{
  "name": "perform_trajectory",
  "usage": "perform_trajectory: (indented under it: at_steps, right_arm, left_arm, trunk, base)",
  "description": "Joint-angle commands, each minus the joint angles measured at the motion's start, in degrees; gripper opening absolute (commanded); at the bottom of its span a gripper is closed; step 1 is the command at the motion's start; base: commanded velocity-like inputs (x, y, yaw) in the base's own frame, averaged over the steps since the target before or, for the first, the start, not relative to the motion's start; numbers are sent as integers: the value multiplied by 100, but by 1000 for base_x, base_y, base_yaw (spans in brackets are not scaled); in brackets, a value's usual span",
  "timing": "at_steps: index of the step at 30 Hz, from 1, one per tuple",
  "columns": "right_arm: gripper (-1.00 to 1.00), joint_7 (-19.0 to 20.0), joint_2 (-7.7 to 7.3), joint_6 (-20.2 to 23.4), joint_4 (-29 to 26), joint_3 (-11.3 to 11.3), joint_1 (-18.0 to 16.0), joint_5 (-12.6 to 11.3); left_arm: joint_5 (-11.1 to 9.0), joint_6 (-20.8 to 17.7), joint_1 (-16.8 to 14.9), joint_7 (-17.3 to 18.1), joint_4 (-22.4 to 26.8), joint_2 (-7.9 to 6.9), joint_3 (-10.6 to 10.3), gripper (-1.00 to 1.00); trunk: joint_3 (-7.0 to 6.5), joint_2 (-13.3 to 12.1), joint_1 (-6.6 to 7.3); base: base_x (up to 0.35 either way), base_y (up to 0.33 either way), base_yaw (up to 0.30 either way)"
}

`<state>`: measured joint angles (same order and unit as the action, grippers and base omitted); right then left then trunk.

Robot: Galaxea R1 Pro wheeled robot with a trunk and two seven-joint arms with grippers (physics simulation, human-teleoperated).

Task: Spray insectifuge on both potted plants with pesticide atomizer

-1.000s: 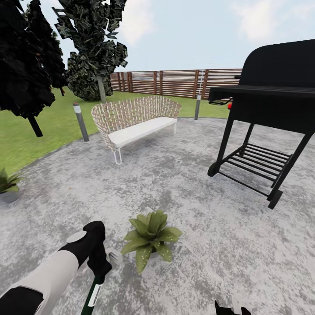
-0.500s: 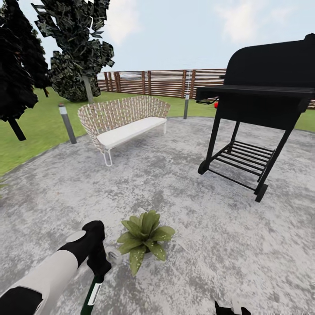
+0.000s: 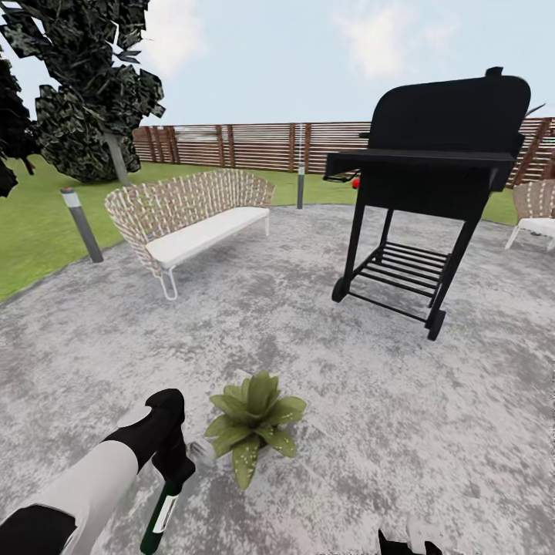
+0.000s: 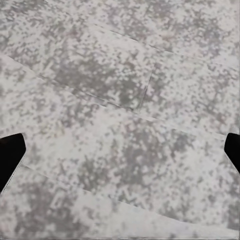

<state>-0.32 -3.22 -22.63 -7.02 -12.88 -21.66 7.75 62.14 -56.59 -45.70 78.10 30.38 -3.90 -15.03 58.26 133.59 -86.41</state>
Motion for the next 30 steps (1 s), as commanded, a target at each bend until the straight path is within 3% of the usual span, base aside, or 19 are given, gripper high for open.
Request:
perform_trajectory:
  at_steps: [1,20,30]
  right_arm:
    - [100,-3,-1,-22,7,-48,-5,60]
    - [100,-3,-3,-22,8,-48,-5,60]
    - [100,-3,-3,-22,8,-48,-5,60]
  left_arm:
    - [26,-54,0,60,12,-6,-27,-100]
    - [13,-42,0,91,12,-6,-2,-100]
    - [18,-35,0,67,40,-6,-24,-100]
  trunk:
    - [5,2,1]
    - [5,2,1]
    - [5,2,1]
  base:
    - [0,305,-249]
    - [-7,297,-249]
    - [33,33,-242]
